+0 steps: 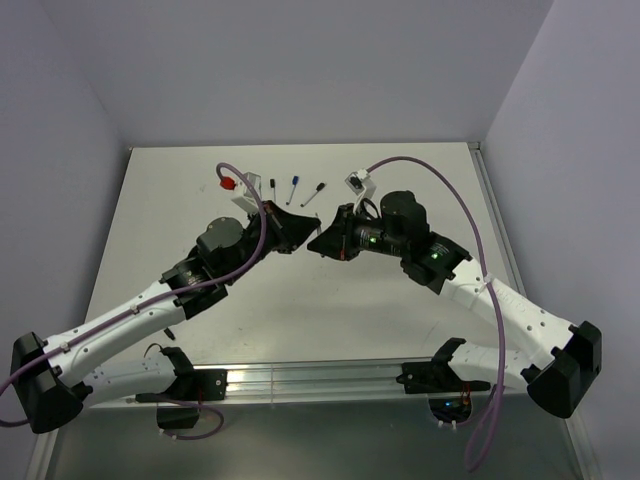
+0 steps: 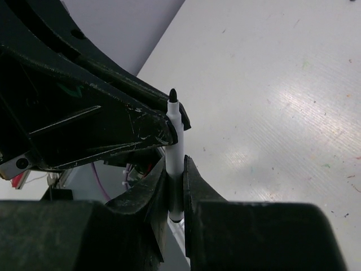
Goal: Insert the pens into the pen caps
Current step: Pick up the pen cap from the center of the board.
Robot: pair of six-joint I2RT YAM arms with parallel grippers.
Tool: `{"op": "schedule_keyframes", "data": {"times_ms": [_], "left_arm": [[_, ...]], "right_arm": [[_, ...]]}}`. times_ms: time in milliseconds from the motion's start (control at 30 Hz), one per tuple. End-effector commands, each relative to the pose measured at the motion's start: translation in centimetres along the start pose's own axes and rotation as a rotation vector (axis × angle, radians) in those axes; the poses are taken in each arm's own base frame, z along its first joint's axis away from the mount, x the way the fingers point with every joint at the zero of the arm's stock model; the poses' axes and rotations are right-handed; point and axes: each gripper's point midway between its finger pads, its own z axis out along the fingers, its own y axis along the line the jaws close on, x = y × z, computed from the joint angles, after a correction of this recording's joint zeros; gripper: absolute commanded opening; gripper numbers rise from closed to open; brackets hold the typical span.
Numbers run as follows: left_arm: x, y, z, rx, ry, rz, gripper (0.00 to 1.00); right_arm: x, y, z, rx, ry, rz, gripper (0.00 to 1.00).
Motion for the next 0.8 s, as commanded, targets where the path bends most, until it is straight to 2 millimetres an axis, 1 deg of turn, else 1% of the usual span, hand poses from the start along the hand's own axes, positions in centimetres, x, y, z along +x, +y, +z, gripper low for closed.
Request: {"op": "schedule_keyframes", "data": {"times_ms": [0,33,67,100,133,167,200,233,267,300,333,367,400,433,467,500,533,567,600,633,667,700,733,767], "left_arm": [[-0.9,-1.1,-1.4,0.033,-0.018,0.0,0.09],[-1.2,-0.9,-1.7,0.016,-0.033,-0.016,0.17],[-0.9,0.1,-2.1,-0.032,-0.024,-0.022,0.22],[-1.2,0.6,-2.5,-0.062,-0.037,-0.024,0.28],[-2.1,1.4,-3.3,-0.112,-0.068,-0.032,0.36],[-2.4,2.2,-3.9,-0.157,-0.084,-0.035,0.39],[-2.1,3.6,-5.2,-0.23,-0.074,-0.057,0.49],[-3.0,5.0,-6.0,-0.306,-0.124,-0.066,0.52],[-3.2,5.8,-6.8,-0.343,-0.141,-0.077,0.53],[-3.1,6.9,-8.2,-0.396,-0.142,-0.077,0.55],[-3.5,7.5,-8.8,-0.435,-0.176,-0.131,0.56],[-4.1,8.6,-9.7,-0.492,-0.217,-0.144,0.57],[-4.2,9.4,-10.8,-0.543,-0.224,-0.145,0.58],[-4.2,10.0,-11.5,-0.585,-0.246,-0.204,0.58],[-4.7,10.8,-12.2,-0.634,-0.286,-0.216,0.59],[-5.3,11.0,-12.7,-0.66,-0.311,-0.234,0.58],[-4.5,12.8,-14.5,-0.768,-0.314,-0.276,0.57],[-5.1,13.6,-15.5,-0.826,-0.368,-0.29,0.56],[-5.6,13.8,-16.2,-0.861,-0.415,-0.361,0.53],[-5.1,15.2,-18.2,-0.958,-0.416,-0.341,0.52],[-5.1,15.8,-19.4,-1.007,-0.437,-0.362,0.51],[-5.3,15.9,-20.0,-1.025,-0.502,-0.465,0.51],[-5.0,16.3,-20.7,-1.051,-0.49,-0.441,0.51],[-4.6,17.0,-20.9,-1.066,-0.493,-0.448,0.52]], "right_arm": [[-1.7,0.6,-0.6,0.01,-0.07,-0.039,0.0],[-1.6,0.4,-0.7,0.019,-0.073,-0.035,0.0],[-1.5,0.2,-0.7,0.025,-0.078,-0.031,0.0],[-0.9,-0.3,-0.6,0.036,-0.073,-0.023,0.0],[-0.6,-0.4,-0.6,0.031,-0.07,-0.008,0.0],[-0.4,-0.5,-0.5,0.025,-0.072,-0.005,0.0],[0.3,-1.2,-0.4,0.042,-0.061,0.002,0.0],[0.4,-1.8,-0.5,0.068,-0.072,-0.001,0.0],[0.7,-2.3,-0.5,0.083,-0.068,-0.005,0.0],[1.2,-2.9,-0.5,0.099,-0.059,-0.019,0.0],[1.3,-3.4,-0.6,0.121,-0.059,-0.027,0.0],[1.3,-3.9,-0.7,0.143,-0.061,-0.035,0.0],[1.7,-4.3,-0.7,0.151,-0.051,-0.044,0.0],[1.7,-4.1,-0.8,0.143,-0.053,-0.046,0.0],[1.8,-3.8,-0.8,0.122,-0.051,-0.049,0.0],[2.3,-3.8,-0.8,0.108,-0.039,-0.038,0.0],[2.6,-3.7,-0.7,0.096,-0.035,-0.035,0.0],[2.6,-3.5,-0.6,0.079,-0.039,-0.033,0.0],[3.3,-3.4,-0.5,0.062,-0.018,-0.019,0.0],[3.6,-3.5,-0.4,0.054,-0.013,-0.013,0.0],[3.9,-3.6,-0.3,0.047,-0.013,-0.009,0.0],[4.2,-3.5,-0.2,0.033,-0.005,0.002,0.0],[4.5,-3.5,-0.1,0.026,0.0,0.009,0.0],[5.0,-3.9,-0.1,0.029,0.013,0.017,0.0]]}}
